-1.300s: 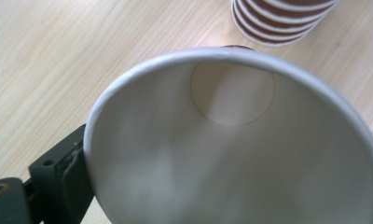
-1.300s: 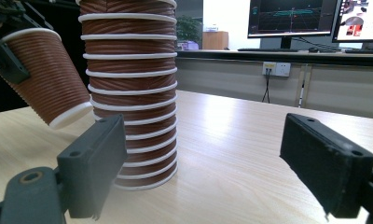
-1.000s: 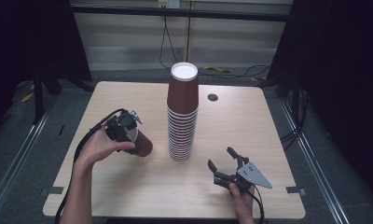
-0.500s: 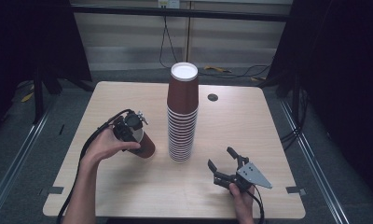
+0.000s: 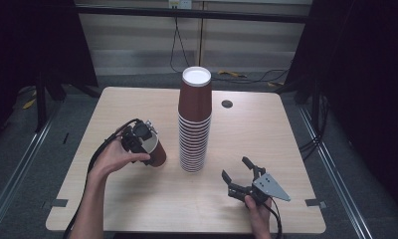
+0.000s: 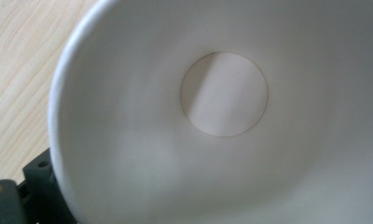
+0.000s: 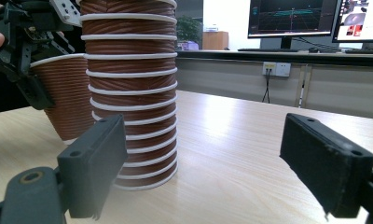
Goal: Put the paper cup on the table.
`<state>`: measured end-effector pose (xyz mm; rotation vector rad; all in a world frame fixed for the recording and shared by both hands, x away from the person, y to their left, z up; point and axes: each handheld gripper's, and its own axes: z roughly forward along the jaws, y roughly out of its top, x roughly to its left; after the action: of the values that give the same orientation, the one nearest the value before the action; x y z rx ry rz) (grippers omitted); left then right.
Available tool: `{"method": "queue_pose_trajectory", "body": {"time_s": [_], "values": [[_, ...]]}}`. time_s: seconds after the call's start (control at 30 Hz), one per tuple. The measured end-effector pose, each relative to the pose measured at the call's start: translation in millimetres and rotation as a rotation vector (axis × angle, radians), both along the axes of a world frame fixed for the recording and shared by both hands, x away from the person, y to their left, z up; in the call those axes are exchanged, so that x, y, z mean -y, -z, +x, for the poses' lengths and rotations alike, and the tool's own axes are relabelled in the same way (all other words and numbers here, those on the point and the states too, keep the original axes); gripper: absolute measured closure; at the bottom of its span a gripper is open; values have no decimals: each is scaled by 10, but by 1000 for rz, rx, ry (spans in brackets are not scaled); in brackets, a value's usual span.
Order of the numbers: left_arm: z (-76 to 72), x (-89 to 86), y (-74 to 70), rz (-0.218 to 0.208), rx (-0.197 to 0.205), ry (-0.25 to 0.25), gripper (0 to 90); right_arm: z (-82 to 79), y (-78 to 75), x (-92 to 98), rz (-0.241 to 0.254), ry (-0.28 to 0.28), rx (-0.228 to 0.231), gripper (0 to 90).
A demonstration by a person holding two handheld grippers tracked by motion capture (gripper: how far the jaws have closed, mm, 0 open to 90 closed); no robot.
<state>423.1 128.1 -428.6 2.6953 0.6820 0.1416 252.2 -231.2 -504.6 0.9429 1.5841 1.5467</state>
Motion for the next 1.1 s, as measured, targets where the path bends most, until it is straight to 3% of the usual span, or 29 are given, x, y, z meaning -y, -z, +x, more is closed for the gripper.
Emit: {"method": "queue_pose_trajectory", "body": {"time_s": [0.13,0.2,0.33,0.6,0.73,0.87,0.97,1.1], "values": [[-2,6,42,-11,-8,9,166,0,0,0,0,0,0,140],[-2,10,82,-8,-8,29,166,0,0,0,0,0,0,140],[-26,-24,114,-33,7,18,171,0,0,0,0,0,0,140],[-103,-193,126,-137,25,-9,166,0,0,0,1,0,0,140],[-150,-262,170,-170,28,-17,165,1,0,0,1,0,-1,140],[-216,-281,207,-173,53,-28,166,1,0,0,1,-1,0,140],[-273,-301,224,-202,60,-40,166,1,0,1,1,-1,0,140],[-389,-336,227,-234,100,-78,166,1,0,1,1,-1,-1,140]]}}
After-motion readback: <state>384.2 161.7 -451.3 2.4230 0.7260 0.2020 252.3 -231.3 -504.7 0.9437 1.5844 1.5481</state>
